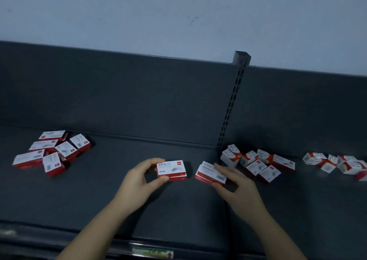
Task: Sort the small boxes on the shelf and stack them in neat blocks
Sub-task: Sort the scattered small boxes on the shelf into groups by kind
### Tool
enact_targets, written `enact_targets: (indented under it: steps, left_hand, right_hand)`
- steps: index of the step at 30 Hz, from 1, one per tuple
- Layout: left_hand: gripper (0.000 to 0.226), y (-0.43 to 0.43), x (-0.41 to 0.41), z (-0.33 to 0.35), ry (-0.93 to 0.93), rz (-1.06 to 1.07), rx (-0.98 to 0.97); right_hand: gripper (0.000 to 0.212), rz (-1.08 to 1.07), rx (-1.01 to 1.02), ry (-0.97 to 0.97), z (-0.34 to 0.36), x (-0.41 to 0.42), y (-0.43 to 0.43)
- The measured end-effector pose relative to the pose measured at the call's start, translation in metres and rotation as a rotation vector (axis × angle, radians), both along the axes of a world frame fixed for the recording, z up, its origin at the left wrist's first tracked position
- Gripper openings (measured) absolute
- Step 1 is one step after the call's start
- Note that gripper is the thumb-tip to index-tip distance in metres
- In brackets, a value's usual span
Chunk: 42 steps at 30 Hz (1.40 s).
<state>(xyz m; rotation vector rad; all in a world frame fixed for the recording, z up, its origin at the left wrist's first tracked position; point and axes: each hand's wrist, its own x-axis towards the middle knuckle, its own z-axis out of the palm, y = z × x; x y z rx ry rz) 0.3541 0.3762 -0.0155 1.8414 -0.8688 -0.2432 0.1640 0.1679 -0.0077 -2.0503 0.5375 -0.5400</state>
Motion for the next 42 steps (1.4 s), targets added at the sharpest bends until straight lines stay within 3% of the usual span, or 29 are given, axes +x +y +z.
enact_targets:
  steps: [13, 33, 42]
  left_hand:
    - [0.041, 0.048, 0.035, 0.003, -0.055, -0.107, -0.052]
    - [0.041, 0.211, -0.003, 0.033, -0.056, -0.089, -0.032]
    - [0.041, 0.267, 0.065, 0.046, -0.068, -0.104, -0.023]
  right_hand:
    - [0.050, -0.180, -0.057, -0.042, 0.012, 0.014, 0.087]
    - [0.050, -0.091, -0.071, 0.005, 0.020, -0.015, 0.241]
    - [0.048, -0.121, -0.208, -0.037, 0.041, 0.048, 0.301]
